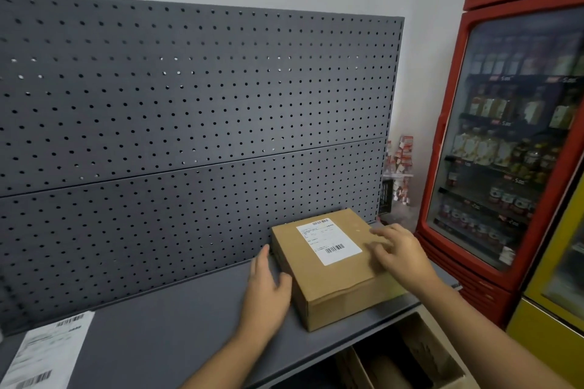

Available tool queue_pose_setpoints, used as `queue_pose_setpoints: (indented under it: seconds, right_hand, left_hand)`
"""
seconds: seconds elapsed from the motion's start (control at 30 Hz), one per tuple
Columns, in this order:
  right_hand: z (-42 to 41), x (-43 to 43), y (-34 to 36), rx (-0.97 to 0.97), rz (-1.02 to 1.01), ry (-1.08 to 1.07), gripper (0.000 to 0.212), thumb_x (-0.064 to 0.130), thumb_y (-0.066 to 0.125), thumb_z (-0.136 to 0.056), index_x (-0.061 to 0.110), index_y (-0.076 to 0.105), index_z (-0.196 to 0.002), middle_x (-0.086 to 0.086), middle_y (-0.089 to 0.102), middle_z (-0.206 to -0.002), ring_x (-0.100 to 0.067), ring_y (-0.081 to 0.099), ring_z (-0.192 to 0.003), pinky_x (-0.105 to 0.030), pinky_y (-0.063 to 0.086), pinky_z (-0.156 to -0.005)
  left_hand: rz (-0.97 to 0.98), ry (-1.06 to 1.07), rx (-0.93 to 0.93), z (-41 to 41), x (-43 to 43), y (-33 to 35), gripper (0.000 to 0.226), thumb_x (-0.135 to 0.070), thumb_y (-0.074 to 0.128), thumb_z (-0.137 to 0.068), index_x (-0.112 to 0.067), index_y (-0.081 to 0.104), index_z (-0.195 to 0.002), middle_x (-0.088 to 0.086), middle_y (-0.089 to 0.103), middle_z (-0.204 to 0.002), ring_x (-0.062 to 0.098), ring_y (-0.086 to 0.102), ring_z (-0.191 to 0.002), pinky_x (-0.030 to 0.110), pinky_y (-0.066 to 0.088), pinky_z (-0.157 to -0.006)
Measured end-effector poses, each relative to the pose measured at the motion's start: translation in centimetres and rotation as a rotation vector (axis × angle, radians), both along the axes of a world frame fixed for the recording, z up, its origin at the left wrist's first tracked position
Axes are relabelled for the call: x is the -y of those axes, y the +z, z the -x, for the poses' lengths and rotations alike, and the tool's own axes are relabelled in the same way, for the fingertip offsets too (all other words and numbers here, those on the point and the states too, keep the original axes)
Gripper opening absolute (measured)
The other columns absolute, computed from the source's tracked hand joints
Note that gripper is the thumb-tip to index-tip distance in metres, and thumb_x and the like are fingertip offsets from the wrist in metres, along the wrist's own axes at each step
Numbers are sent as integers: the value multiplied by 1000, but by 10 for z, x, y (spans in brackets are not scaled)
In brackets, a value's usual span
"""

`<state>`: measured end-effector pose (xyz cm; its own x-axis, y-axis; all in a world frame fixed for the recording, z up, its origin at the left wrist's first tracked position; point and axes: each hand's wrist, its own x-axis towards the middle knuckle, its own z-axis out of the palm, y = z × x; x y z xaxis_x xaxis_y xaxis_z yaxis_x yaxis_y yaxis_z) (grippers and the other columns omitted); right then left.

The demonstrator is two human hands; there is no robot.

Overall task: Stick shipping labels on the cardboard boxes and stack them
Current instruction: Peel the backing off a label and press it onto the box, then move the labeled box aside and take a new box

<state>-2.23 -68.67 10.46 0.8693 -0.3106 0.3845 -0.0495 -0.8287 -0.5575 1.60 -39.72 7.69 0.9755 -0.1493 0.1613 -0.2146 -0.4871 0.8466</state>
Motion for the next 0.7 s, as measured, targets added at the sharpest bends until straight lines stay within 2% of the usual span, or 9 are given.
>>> queue_pose_setpoints:
  seconds: [0.07,0.17,0.27,0.43,0.57,0.7]
  right_hand:
    - [3,-15,5,-8,45,42,35,24,62,-96,20,66,-130,7,60,-122,-14,51,-121,-34,45,-101]
    - [6,-47,12,-11,107,147,41,31,59,-98,25,59,-139,11,56,-130,-10,47,-124,-29,42,-101]
    - [5,-81,14,-11,152,236,46,35,57,-98,24,56,-143,10,55,-132,-12,48,-124,-28,39,-104]
    - [-8,-140,13,-11,193,321,55,45,49,-92,26,56,-143,8,56,-133,-17,50,-124,-35,45,-104]
    - [-20,-196,17,-6,205,398,61,49,44,-90,25,55,-145,9,57,-133,-15,51,-125,-26,41,-102]
    - [-35,-258,20,7,195,498,62,49,46,-92,24,52,-148,9,55,-134,-15,51,-125,-31,45,-103]
  left_hand:
    - [-132,-31,115,3,-19,6,66,-21,54,-98,-23,28,-159,-8,34,-160,21,47,-140,32,40,-111]
    - [-333,-71,269,8,-50,16,63,-23,55,-94,-24,36,-155,-12,41,-149,12,39,-140,25,33,-114]
    - [-471,-62,328,16,-83,26,59,-31,52,-94,-29,36,-152,-16,41,-144,8,36,-137,25,35,-113]
    - [-550,6,345,26,-139,32,53,-36,50,-96,-29,39,-147,-18,41,-139,6,38,-132,24,37,-110]
    - [-594,88,341,35,-191,37,51,-37,50,-95,-30,43,-144,-18,43,-137,6,41,-129,24,38,-107]
    - [-616,221,347,46,-252,46,51,-34,52,-91,-29,47,-142,-17,48,-136,7,45,-128,22,39,-105]
